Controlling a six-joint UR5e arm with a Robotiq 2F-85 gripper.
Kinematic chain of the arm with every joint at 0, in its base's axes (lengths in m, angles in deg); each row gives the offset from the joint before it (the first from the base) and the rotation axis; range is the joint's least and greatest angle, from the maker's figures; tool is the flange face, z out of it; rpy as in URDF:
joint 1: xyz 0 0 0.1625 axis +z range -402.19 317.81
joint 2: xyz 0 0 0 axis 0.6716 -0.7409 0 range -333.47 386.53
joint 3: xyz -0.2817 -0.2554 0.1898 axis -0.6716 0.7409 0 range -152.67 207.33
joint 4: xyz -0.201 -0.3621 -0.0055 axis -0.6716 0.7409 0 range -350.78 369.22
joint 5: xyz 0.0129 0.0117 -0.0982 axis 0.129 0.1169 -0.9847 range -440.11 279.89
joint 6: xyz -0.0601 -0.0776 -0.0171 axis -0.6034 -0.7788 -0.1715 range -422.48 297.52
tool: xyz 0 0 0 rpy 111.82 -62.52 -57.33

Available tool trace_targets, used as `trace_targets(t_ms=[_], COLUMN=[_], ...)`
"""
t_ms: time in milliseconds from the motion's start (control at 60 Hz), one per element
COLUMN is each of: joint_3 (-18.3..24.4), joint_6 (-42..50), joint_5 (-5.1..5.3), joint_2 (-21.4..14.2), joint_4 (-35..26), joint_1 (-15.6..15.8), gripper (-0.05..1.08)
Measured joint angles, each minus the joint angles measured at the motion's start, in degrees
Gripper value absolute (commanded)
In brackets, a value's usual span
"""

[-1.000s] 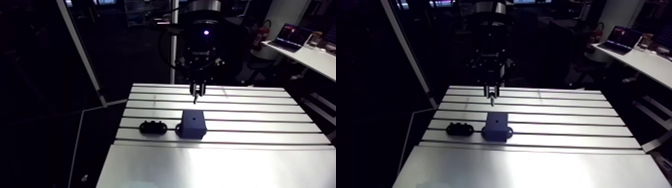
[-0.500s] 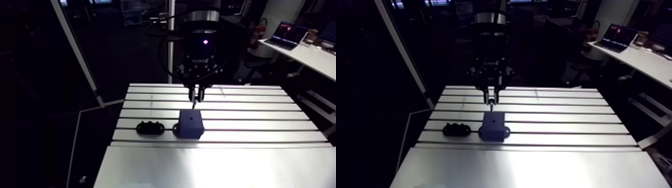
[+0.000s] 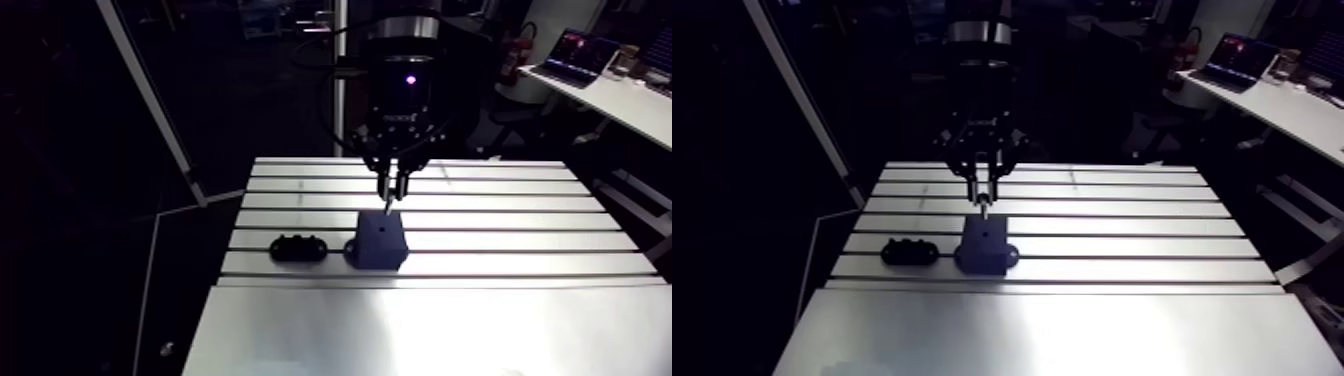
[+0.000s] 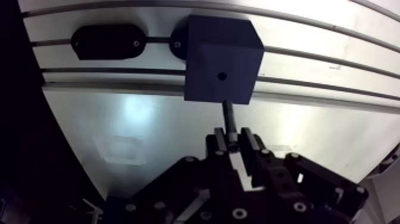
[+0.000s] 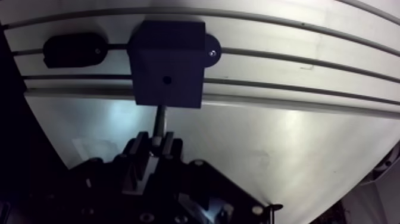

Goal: Pick up the M10 bolt and insert it into the hole until fully seated.

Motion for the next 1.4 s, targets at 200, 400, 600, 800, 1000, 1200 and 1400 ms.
trace_targets(t_ms=[200,400,600,800,1000,1200,1400], joint_3=[0.1,0.2,0.2,0.3,0.3,0.6,0.8], joint_6=[0.1,0.3,0.3,0.4,0.4,0.4,0.4], joint_5=[0.0,-0.01,-0.1,0.04,0.05,-0.1,-0.1], joint_2=[0.6,1.2,1.5,1.8,2.1,2.4,2.6], joint_4=[0.0,0.0,0.0,0.0,0.0,0.0,0.0], joint_1=[0.0,0.0,0.0,0.0,0.1,0.1,0.2], gripper=[1.08,1.08,1.08,1.07,1.07,1.07,1.07])
